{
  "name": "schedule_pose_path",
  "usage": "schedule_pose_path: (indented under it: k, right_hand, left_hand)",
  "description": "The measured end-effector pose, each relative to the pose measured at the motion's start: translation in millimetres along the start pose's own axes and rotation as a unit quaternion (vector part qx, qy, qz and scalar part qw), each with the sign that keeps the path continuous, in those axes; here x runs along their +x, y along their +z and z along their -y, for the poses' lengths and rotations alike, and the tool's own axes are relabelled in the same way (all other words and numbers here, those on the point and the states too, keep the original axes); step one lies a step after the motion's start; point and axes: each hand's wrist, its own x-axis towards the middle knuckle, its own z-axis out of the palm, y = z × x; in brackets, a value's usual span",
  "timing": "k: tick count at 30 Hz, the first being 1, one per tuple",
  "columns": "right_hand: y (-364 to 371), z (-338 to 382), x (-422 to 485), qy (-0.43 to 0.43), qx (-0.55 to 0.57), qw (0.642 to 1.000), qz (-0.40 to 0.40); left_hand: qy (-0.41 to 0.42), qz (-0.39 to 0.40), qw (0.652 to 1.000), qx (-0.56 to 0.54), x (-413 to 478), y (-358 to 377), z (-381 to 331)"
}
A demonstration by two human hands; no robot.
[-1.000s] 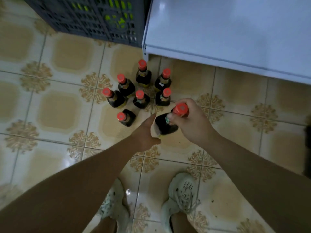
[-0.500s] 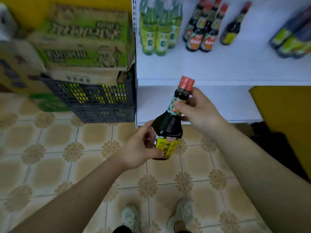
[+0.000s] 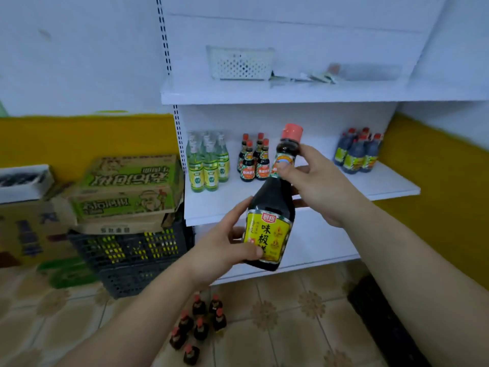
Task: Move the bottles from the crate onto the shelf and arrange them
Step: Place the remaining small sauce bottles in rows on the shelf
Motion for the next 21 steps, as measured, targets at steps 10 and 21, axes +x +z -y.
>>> schedule_pose_path:
  k: [10,21]
  right_hand:
    - [-136,-32,-38,0.015,0.001,0.998,-0.067]
    - [-184,-64,62,0.021,-0.035,0.998,-0.052]
  left_hand:
    - [0.016,0.025,0.998,0.057,62,132,0]
    - [0.006,-0.002,0.994,0.111,170,130,-2]
